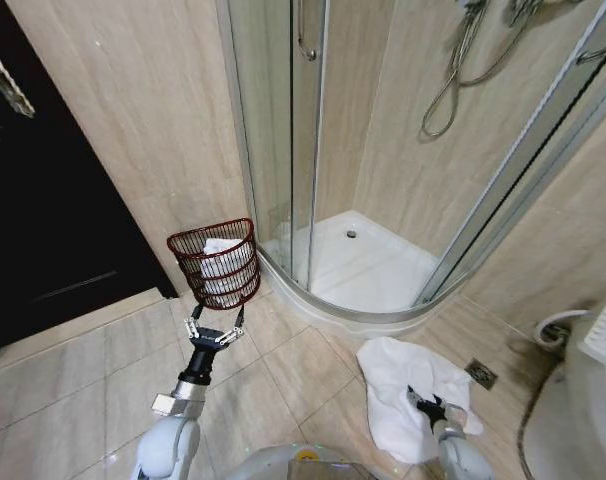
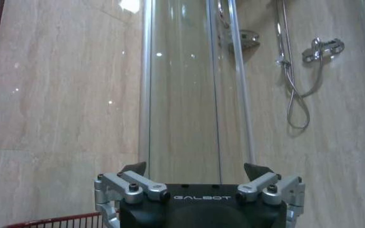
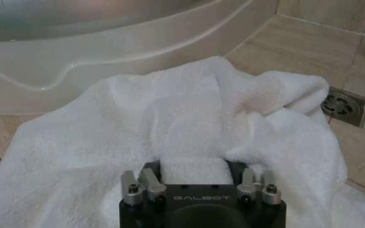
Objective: Discard the used towel into the hamper.
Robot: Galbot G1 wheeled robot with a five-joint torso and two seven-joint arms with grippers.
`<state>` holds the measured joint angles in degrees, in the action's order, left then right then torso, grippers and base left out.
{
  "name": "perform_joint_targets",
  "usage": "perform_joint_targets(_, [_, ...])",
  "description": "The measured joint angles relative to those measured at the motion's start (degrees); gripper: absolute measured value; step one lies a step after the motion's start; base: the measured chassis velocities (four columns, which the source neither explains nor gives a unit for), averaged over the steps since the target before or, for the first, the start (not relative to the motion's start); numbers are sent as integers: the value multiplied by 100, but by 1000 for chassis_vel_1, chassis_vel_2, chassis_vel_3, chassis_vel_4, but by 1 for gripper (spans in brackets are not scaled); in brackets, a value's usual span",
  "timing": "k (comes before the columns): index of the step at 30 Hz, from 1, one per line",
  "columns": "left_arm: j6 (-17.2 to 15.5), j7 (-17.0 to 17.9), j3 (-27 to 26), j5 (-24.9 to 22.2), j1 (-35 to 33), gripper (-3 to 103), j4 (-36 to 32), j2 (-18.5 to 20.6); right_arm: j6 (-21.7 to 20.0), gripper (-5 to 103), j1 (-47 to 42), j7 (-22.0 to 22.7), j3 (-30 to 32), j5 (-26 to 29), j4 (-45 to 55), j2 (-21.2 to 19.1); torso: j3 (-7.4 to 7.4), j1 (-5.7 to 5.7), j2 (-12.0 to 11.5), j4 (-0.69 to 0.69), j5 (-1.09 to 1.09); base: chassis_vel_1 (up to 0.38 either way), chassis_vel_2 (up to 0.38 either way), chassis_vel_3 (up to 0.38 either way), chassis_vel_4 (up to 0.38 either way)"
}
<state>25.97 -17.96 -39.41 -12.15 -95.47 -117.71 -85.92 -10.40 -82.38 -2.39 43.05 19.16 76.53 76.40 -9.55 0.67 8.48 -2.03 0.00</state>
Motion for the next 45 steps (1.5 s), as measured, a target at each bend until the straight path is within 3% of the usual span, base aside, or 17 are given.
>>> perform_joint_targets(2, [0, -1, -2, 0, -3, 100, -4, -4, 7, 64, 1, -5, 1, 3, -9, -8, 0, 0, 0, 0, 0, 0, 0, 0, 0])
perform_joint_targets(5, [2, -3, -2, 0, -29, 100, -24, -17, 45, 47, 5, -34, 6, 12, -53, -30, 0, 0, 0, 0, 0, 0, 0, 0, 0])
perform_joint_targets(7, [4, -4, -3, 1, -34, 100, -27, -17, 56, 47, 8, -39, 6, 12, -67, -32, 0, 0, 0, 0, 0, 0, 0, 0, 0])
perform_joint_targets(10, [16, -7, -10, 2, -44, 100, -35, -22, 88, 32, 12, -68, 8, 14, -112, -37, 0, 0, 0, 0, -1, 0, 0, 0, 0])
perform_joint_targets(18, [20, -7, -19, -3, -64, 100, -93, -15, 152, 13, -5, -107, 33, 24, -152, -44, 0, 0, 0, 0, 0, 0, 0, 0, 0])
perform_joint_targets(30, [21, -26, -6, -33, -58, 100, -106, 15, 391, 12, -105, 38, 157, 190, 62, 55, 0, 0, 0, 1, 2, 0, 0, 0, 0])
perform_joint_targets(37, [44, -51, 3, -56, -49, 100, -112, 24, 941, 12, -407, 257, 315, 42, 1007, 156, -1, 0, 0, 0, 0, 0, 0, 0, 0])
perform_joint_targets(45, [102, -94, 9, -113, -54, 100, -88, 37, 1652, 12, -1041, 420, 512, -516, 2296, 332, 0, 0, 0, 1, 0, 0, 0, 0, 0])
